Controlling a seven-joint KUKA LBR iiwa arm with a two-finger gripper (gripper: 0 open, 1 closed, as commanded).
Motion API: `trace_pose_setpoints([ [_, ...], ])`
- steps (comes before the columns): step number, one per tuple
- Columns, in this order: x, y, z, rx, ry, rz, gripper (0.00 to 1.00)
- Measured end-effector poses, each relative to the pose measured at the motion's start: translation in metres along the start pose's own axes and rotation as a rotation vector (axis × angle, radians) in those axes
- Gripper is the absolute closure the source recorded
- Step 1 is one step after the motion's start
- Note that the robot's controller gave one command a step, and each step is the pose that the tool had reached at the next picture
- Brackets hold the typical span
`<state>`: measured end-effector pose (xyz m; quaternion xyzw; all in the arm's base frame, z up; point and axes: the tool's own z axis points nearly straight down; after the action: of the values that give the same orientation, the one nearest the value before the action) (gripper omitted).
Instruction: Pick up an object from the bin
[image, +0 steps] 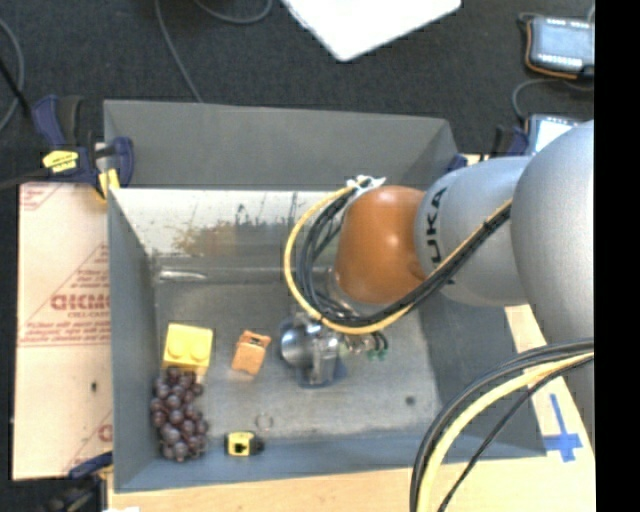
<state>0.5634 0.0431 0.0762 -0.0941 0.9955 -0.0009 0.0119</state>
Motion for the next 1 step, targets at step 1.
trace_pose_setpoints([
  [1, 0.0, 0.0, 0.0001, 0.0, 0.0, 0.0, 1.0],
])
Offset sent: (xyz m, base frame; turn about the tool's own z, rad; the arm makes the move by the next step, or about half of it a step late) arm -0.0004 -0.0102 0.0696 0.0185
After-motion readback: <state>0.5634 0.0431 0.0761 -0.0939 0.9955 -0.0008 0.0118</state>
